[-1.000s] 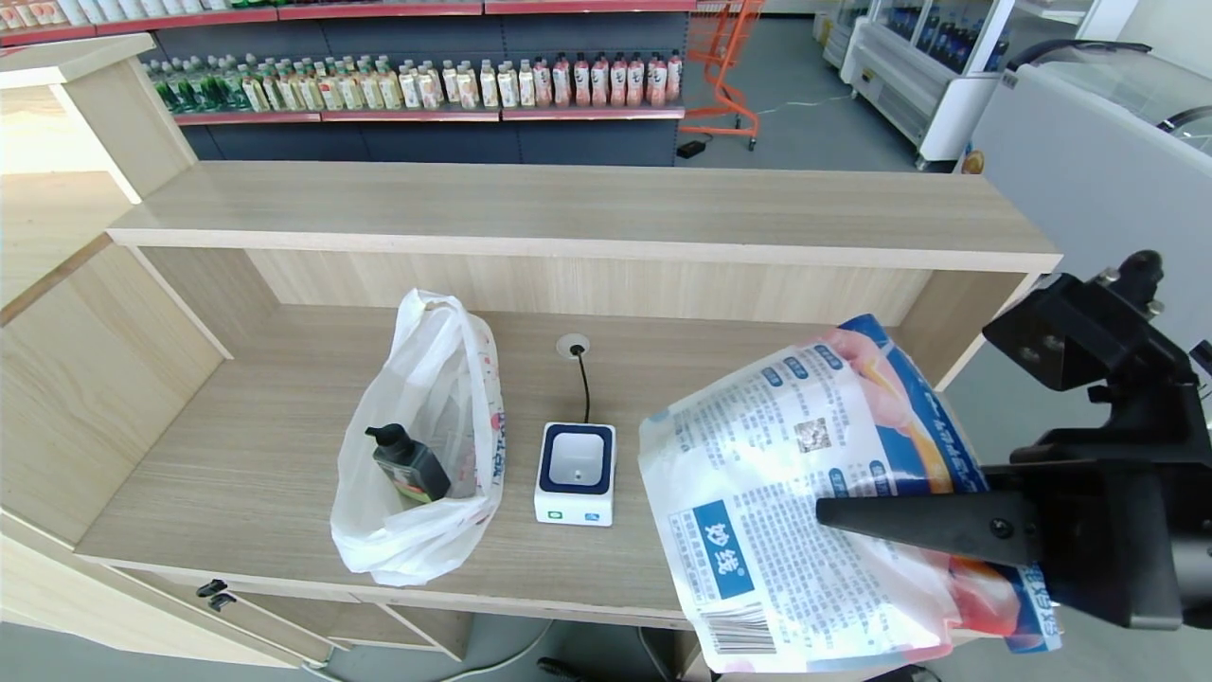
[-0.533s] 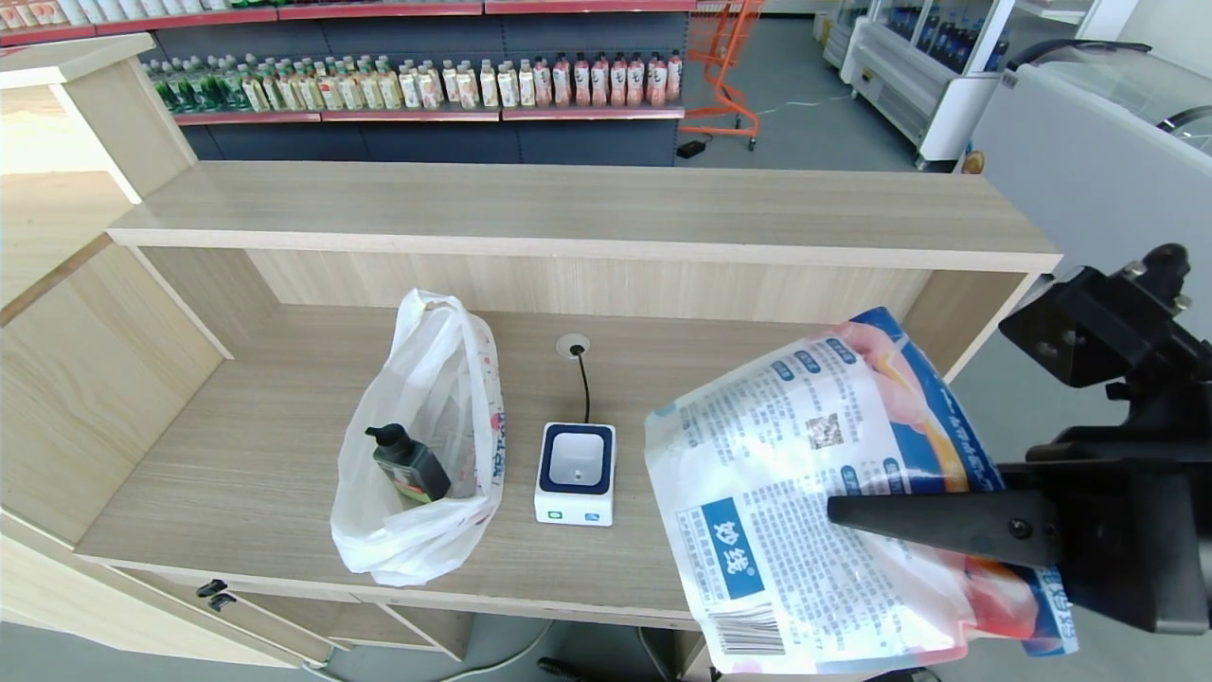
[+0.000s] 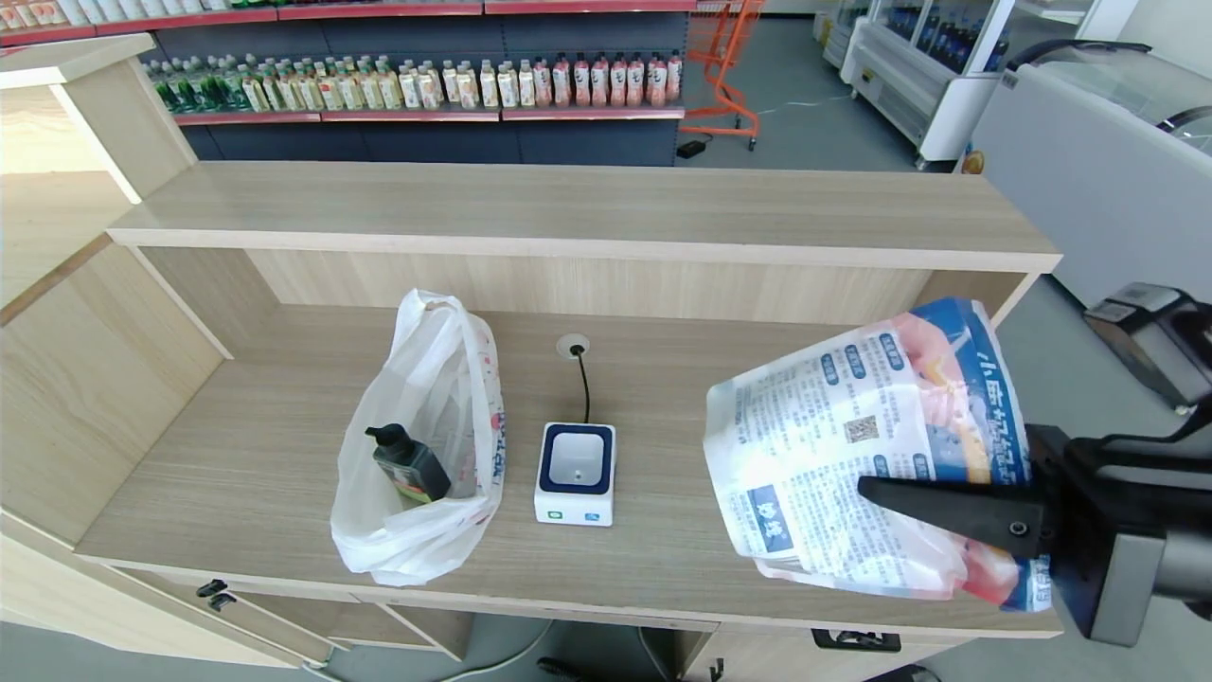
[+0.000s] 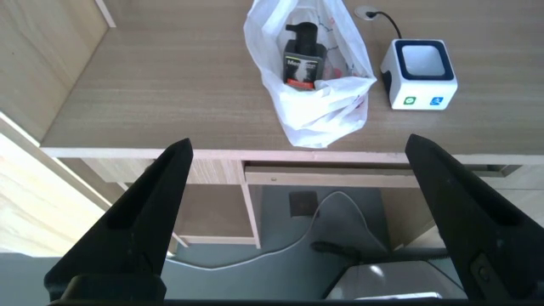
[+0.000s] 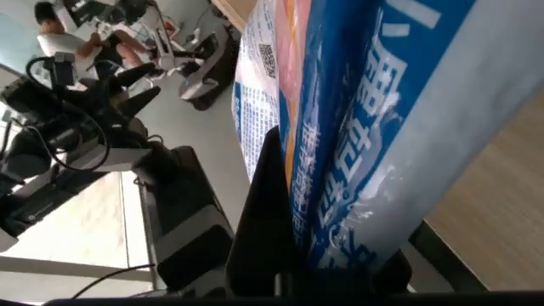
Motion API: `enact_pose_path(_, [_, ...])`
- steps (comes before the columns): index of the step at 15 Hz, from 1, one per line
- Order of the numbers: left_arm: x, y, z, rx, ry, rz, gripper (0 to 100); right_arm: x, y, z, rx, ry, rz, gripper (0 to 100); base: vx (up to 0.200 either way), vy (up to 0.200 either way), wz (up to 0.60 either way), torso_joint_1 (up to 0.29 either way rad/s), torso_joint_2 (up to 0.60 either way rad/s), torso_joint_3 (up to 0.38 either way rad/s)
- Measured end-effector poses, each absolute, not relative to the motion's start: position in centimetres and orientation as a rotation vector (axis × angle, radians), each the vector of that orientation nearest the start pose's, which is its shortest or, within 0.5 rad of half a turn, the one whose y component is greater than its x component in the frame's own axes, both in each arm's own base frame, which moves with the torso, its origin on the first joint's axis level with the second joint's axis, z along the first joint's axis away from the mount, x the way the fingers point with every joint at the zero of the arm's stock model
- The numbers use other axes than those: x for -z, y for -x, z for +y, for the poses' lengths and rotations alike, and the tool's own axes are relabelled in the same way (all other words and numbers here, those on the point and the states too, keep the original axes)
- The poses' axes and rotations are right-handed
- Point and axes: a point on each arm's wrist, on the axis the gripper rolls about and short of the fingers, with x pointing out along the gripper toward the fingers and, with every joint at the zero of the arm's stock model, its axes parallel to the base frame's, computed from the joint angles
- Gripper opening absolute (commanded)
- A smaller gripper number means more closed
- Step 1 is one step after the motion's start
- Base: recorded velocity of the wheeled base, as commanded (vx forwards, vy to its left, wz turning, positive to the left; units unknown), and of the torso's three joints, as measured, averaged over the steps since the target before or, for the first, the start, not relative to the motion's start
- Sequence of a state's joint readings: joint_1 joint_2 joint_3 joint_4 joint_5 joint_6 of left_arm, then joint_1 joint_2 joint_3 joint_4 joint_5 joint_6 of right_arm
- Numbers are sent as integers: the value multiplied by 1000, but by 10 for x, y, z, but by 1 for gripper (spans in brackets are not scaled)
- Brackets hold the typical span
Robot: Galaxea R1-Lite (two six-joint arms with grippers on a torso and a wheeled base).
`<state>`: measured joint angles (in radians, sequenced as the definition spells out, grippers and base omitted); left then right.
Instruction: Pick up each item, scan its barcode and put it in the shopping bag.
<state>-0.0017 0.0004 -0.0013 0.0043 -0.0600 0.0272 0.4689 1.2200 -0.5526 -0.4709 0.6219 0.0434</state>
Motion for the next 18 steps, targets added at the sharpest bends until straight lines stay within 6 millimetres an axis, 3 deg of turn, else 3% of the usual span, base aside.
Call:
enact_pose_path(3, [-75,23,-1,61,-27,3,100,-199,-165,61,-784,455,71,0,0,0,0,0,0,0])
enact_pose_path(6, [-75,23,-1,62,-28,3,100,-191,-169,32,-606,762,54,0,0,0,0,0,0,0])
enact_pose_path(13, [-75,23,-1,62,-31,2,100,-172,-164,20,-569,775,129,0,0,0,0,0,0,0])
enact_pose_path(18, [-75,23,-1,61,-28,3,100,-180,-175,24,-673,749,28,0,0,200,0,2,1,1])
